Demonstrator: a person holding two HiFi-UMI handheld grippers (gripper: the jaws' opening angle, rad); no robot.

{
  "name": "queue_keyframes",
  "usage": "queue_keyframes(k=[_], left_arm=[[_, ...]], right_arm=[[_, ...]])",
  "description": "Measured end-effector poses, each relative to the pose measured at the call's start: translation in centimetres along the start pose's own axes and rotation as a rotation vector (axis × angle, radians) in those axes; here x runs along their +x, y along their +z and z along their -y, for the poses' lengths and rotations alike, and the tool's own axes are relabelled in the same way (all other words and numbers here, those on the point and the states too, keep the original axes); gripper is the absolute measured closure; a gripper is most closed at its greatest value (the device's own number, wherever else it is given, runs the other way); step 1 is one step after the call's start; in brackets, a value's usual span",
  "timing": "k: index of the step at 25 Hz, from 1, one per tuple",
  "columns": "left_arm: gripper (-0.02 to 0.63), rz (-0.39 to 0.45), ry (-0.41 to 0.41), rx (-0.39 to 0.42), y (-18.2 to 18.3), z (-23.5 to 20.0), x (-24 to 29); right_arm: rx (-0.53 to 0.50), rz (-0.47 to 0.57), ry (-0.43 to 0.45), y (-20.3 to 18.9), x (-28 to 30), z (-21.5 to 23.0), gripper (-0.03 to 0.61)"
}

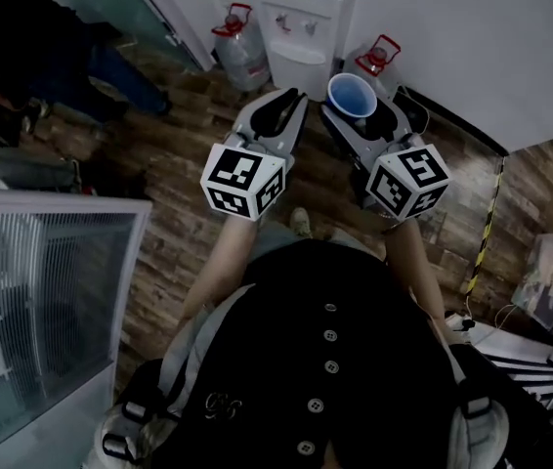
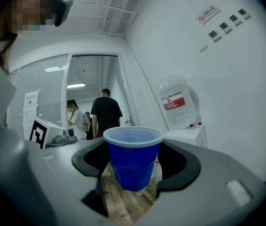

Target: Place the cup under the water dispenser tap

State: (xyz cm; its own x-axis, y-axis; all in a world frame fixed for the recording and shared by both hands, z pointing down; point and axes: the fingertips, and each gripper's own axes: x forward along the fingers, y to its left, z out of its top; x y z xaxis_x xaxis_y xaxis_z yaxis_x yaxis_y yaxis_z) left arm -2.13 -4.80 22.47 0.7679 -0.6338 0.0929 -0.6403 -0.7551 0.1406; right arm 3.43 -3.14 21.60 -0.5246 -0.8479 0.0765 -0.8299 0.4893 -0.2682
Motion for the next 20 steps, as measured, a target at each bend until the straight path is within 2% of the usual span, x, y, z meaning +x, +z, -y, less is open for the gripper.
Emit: queue_keyframes(k=[5, 13, 20], left_arm=[[0.568, -0.012, -0.021, -0.032, -0.5, -3.1, 1.3], [0.568, -0.05, -0.001, -0.084, -2.7, -5.8, 2.9], [0.568, -0.075, 0.01, -0.096, -4.1, -7.2, 5.8]], right_arm=[[0.0, 0.006, -0.028, 0.0, 2.9, 0.5, 0.276], [0.038, -0.035, -0.043, -1.7, 5.3, 3.0, 0.276], [0.049, -0.03, 0.001, -2.4, 7.9, 5.4, 0.278]])
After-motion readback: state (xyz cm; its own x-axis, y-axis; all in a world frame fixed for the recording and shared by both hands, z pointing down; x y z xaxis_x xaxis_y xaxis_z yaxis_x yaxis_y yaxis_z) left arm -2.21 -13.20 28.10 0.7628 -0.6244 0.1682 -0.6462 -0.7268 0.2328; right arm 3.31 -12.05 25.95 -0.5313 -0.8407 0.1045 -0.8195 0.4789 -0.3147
